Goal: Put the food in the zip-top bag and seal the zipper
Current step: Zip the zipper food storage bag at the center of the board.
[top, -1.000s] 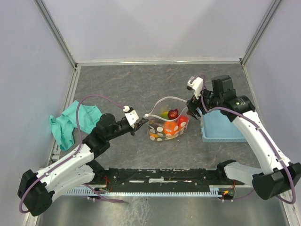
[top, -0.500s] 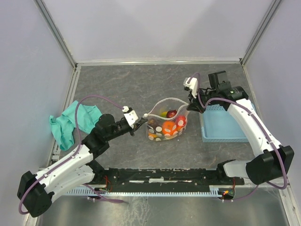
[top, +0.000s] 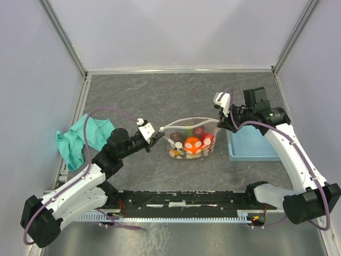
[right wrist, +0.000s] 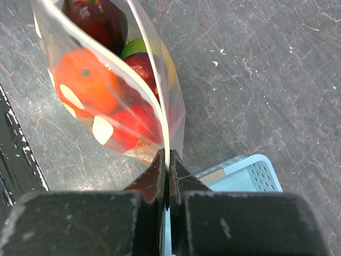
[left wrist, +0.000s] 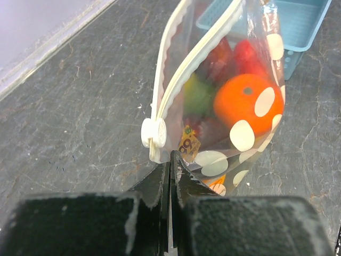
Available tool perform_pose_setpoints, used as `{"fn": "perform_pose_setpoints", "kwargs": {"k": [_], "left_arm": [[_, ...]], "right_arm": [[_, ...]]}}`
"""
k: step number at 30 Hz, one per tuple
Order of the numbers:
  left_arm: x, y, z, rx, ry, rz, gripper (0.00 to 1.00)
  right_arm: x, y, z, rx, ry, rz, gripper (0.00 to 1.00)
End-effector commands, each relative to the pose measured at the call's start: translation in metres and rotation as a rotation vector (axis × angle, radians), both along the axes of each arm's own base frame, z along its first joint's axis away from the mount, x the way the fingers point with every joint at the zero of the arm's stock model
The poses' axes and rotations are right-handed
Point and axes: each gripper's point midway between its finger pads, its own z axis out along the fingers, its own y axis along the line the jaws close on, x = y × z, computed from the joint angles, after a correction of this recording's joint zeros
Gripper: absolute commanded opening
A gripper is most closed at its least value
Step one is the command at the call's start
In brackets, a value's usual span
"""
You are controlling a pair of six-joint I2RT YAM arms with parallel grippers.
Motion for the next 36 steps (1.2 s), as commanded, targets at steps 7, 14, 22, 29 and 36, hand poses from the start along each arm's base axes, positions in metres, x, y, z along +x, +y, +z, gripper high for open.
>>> {"fn": "perform_pose_setpoints", "kwargs": {"k": [7, 14, 22, 29, 36], "left_arm": [[0.009, -0.001, 0.017, -0.116, -0.006, 0.023, 0.03], [0.003, -0.012, 0.031, -0.17, -0.027, -0.052, 0.45], [0.002, -0.022, 0.027, -0.157, -0.006, -0.14, 0.58], [0.006, -0.027, 0.027, -0.198, 0.014, -0.187, 0.54], [0.006, -0.022, 0.027, -0.203, 0.009, -0.172, 0.18]], "right_arm": [[0.0, -0.001, 0.01, 0.045, -0.078, -0.012, 0.01], [-0.006, 0.007, 0.011, 0.087, -0.065, 0.027, 0.02], [-0.008, 0.008, 0.011, 0.087, -0.081, 0.044, 0.02], [-0.008, 0.007, 0.011, 0.085, -0.087, 0.046, 0.02], [-0.004, 0.004, 0.015, 0.077, -0.113, 0.021, 0.02]]}}
